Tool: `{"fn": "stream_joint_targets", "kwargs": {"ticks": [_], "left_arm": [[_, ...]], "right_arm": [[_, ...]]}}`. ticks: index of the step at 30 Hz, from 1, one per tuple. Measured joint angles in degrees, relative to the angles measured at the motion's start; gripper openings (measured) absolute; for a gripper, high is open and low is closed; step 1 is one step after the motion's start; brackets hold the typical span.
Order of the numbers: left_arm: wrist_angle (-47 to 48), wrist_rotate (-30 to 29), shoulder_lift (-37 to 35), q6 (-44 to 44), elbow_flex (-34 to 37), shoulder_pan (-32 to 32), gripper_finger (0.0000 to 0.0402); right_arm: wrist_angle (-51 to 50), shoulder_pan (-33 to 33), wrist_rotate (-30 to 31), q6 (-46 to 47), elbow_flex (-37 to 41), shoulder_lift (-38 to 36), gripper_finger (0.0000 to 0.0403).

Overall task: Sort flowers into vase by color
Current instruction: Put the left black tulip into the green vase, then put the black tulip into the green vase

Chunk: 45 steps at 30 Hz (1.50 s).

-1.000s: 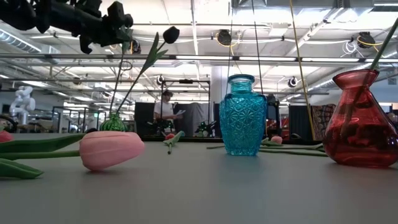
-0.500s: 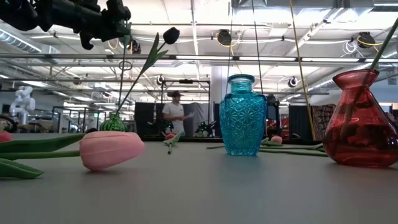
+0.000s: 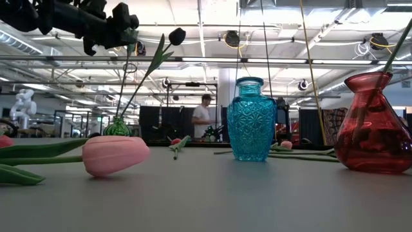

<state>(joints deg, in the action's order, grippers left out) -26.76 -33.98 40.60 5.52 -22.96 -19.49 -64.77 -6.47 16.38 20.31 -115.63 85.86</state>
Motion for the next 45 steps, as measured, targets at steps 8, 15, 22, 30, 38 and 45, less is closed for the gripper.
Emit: {"fn": "stream_joint_targets", "kwargs": {"ticks": [8,15,22,30,38,45], "left_arm": [[1.29,0.00,0.00,0.14,-0.02,0.00,0.0012],[6.00,3.18,0.03,2.65,-0.04,0.00,0.0015],[8.42,5.97,0.02,7.18,-0.04,0.00,0.0076],[14.87,10.82,0.00,10.73,-0.06,0.48,0.0130],[15.50,15.08,-1.75,10.71,-0.06,2.10,0.0134],[15.26,15.89,-6.10,10.73,-0.07,3.77,0.0135]], "right_arm": [[-0.01,-0.01,0.00,0.01,0.00,0.00,0.0153],[-0.03,-0.01,0.00,-0.01,0.00,0.00,0.0153],[-0.25,0.01,0.00,-0.01,0.00,0.00,0.0153],[-0.28,-0.01,-0.01,-0.01,0.00,0.00,0.0153],[-0.27,0.01,-0.02,-0.01,0.00,0.00,0.0153],[-0.48,-0.01,-0.02,-0.01,0.00,0.00,0.0153]]}}
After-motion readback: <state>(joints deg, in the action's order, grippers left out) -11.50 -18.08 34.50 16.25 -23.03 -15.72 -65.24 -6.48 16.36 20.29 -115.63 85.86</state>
